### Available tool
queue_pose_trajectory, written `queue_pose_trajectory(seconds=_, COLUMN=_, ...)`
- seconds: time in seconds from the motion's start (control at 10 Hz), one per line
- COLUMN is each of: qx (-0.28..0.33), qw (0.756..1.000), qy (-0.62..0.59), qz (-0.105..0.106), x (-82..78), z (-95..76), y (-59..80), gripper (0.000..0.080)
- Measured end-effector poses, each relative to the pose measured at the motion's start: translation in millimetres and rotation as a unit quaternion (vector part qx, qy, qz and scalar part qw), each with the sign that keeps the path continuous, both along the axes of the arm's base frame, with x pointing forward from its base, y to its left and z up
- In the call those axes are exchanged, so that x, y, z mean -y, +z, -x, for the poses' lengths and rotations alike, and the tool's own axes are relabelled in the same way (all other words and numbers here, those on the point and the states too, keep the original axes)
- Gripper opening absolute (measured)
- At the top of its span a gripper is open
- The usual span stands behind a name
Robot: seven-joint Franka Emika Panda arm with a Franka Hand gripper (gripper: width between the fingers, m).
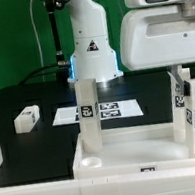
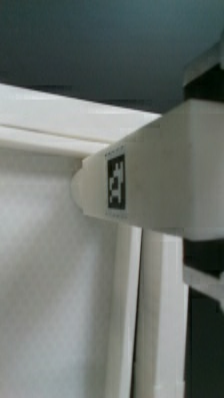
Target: Assemble desk
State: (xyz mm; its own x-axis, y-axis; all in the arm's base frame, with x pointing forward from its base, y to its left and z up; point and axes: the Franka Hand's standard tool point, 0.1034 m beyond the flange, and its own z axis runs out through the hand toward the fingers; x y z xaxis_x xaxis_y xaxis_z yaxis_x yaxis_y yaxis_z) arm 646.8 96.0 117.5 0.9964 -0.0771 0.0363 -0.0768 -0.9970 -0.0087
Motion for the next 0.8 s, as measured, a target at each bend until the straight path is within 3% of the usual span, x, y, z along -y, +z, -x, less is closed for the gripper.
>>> queue_pose_trajectory(seconds=0.3, qx=-0.003, qw=0.988, qy=-0.154, qz=-0.013, x=-1.5, z=0.8, y=-1.1, gripper=0.029)
queue_pose_trajectory(seconds=0.8, qx=-0.007, qw=0.921, qy=-0.388, qz=-0.025, x=-2.2, z=0.3, y=-1.8, gripper=0.029)
